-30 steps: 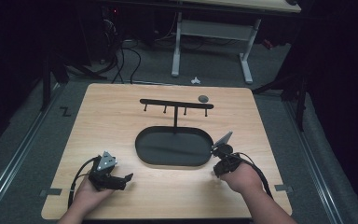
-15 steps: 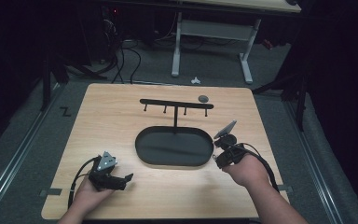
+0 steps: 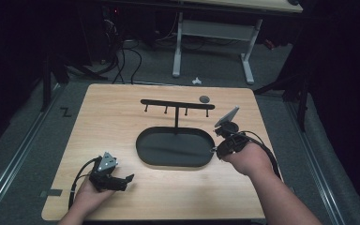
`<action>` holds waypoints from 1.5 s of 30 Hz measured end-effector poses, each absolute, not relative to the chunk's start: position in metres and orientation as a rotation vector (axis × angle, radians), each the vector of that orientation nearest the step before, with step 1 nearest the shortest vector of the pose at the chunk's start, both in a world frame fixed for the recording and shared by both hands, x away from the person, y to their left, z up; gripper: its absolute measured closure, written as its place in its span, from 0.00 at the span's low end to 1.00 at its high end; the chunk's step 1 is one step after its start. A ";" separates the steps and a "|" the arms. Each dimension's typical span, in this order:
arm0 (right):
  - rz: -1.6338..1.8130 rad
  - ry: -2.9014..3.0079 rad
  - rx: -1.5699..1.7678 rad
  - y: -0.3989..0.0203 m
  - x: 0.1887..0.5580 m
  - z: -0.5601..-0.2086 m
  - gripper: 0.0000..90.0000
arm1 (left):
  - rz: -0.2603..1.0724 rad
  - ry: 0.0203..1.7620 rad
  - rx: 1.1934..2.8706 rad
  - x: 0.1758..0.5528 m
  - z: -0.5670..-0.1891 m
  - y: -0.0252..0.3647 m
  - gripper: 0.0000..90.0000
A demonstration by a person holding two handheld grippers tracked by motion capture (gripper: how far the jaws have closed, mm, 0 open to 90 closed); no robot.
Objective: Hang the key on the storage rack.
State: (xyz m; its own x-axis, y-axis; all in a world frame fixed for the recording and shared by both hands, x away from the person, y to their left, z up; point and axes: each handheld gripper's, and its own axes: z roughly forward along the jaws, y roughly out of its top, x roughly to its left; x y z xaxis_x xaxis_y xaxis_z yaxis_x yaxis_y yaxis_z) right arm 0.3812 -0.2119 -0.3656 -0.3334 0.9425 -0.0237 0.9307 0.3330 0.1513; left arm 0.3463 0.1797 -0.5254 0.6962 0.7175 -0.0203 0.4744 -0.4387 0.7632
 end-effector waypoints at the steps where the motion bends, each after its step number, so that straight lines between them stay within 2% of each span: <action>1: 0.168 2.476 1.747 -0.212 0.381 -0.366 0.76 | 0.395 0.908 2.119 0.346 -0.526 0.180 0.05; 9: 0.205 2.457 1.751 -0.209 0.394 -0.339 0.76 | 0.394 0.905 2.122 0.346 -0.525 0.180 0.05; 27: 0.273 2.403 1.733 -0.201 0.411 -0.304 0.76 | 0.390 0.903 2.127 0.346 -0.526 0.179 0.05; 45: 0.311 2.365 1.733 -0.191 0.435 -0.293 0.76 | 0.388 0.902 2.132 0.346 -0.526 0.180 0.05</action>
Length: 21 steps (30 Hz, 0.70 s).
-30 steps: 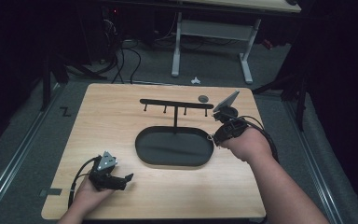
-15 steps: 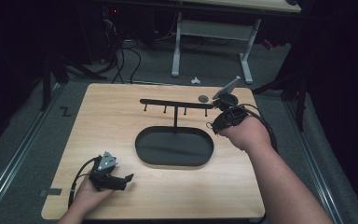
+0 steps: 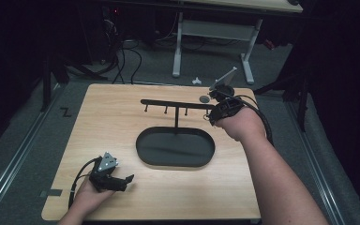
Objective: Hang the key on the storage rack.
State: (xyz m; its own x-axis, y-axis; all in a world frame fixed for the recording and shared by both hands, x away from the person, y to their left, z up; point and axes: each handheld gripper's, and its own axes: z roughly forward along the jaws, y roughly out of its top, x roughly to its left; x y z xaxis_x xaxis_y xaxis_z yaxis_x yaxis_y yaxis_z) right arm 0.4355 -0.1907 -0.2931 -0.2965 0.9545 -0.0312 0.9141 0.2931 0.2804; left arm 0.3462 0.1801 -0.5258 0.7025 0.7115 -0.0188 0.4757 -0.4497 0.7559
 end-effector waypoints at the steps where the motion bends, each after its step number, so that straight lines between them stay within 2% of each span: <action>1: 0.311 2.362 1.737 -0.192 0.437 -0.293 0.76 | 0.387 0.903 2.131 0.346 -0.526 0.180 0.05; 21: 0.348 2.316 1.759 -0.196 0.455 -0.300 0.76 | 0.381 0.902 2.139 0.347 -0.527 0.180 0.05</action>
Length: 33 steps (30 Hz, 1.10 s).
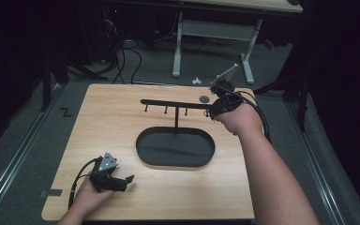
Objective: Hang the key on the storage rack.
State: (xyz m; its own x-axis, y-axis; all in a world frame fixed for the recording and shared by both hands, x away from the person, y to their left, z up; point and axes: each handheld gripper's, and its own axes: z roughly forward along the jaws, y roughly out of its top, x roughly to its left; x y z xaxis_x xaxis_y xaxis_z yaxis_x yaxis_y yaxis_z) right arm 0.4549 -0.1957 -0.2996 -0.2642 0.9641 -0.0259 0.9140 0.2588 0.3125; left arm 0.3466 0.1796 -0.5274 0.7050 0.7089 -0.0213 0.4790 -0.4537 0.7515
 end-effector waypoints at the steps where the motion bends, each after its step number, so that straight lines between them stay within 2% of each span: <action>1: 0.348 2.316 1.759 -0.196 0.455 -0.300 0.76 | 0.380 0.901 2.138 0.347 -0.527 0.180 0.05; 33: 0.315 2.308 1.764 -0.194 0.460 -0.303 0.74 | 0.377 0.897 2.146 0.347 -0.528 0.178 0.05</action>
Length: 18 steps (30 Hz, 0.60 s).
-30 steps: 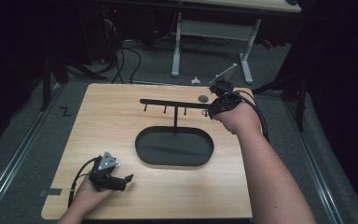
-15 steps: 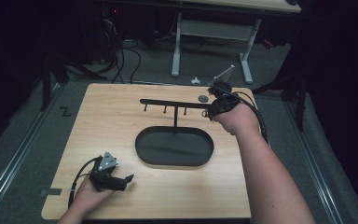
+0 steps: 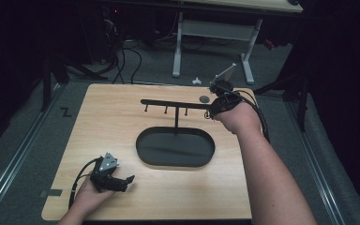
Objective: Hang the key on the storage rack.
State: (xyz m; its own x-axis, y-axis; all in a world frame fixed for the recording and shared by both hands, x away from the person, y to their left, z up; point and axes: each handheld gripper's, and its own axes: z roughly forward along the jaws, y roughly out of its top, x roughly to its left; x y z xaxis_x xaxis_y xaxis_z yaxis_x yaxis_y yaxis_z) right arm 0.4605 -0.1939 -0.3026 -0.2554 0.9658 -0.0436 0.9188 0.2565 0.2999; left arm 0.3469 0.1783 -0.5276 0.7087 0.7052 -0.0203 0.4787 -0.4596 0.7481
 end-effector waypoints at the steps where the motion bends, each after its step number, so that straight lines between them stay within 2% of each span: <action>1: 0.318 2.309 1.761 -0.194 0.461 -0.303 0.74 | 0.377 0.897 2.146 0.347 -0.528 0.178 0.05; 18: 0.324 2.303 1.757 -0.193 0.460 -0.301 0.73 | 0.377 0.896 2.148 0.347 -0.528 0.178 0.05</action>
